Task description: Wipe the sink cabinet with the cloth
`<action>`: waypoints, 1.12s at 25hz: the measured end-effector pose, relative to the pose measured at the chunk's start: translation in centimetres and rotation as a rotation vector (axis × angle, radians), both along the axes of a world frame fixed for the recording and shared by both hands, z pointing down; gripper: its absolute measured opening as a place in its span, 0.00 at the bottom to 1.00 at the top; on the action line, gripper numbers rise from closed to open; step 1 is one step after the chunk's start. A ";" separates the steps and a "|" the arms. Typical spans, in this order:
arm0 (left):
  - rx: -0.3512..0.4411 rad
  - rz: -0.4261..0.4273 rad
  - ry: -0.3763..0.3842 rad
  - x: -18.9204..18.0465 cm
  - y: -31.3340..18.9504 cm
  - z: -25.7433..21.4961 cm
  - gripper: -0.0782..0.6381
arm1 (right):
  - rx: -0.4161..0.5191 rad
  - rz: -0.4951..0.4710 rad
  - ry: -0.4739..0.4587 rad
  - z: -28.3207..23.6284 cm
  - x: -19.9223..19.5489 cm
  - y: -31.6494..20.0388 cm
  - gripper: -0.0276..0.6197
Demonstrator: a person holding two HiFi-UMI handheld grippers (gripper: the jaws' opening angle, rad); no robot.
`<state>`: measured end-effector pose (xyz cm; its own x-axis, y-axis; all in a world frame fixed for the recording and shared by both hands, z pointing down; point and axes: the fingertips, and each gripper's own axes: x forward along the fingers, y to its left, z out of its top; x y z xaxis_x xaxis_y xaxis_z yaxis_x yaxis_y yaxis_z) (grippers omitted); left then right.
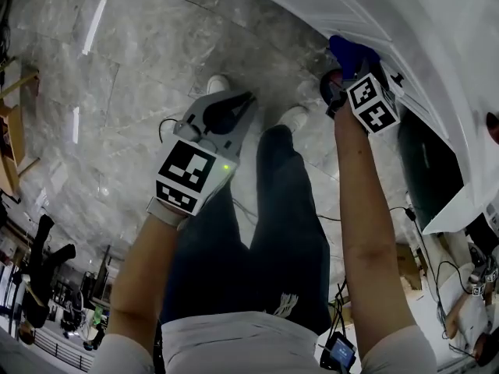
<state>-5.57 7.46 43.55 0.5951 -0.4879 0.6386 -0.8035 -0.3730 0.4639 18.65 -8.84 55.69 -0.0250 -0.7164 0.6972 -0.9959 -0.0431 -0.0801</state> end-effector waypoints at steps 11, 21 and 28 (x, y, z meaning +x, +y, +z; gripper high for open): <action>0.005 -0.005 0.013 3.9 -0.6 -0.3 0.12 | -0.067 -0.079 -0.038 1.6 0.8 1.3 0.13; -0.004 0.004 0.001 5.1 -0.7 0.0 0.12 | -0.164 -0.084 -0.083 4.7 3.2 1.9 0.13; 0.004 0.027 0.002 5.6 -0.8 -0.5 0.12 | -0.146 -0.076 -0.060 3.3 5.2 2.3 0.13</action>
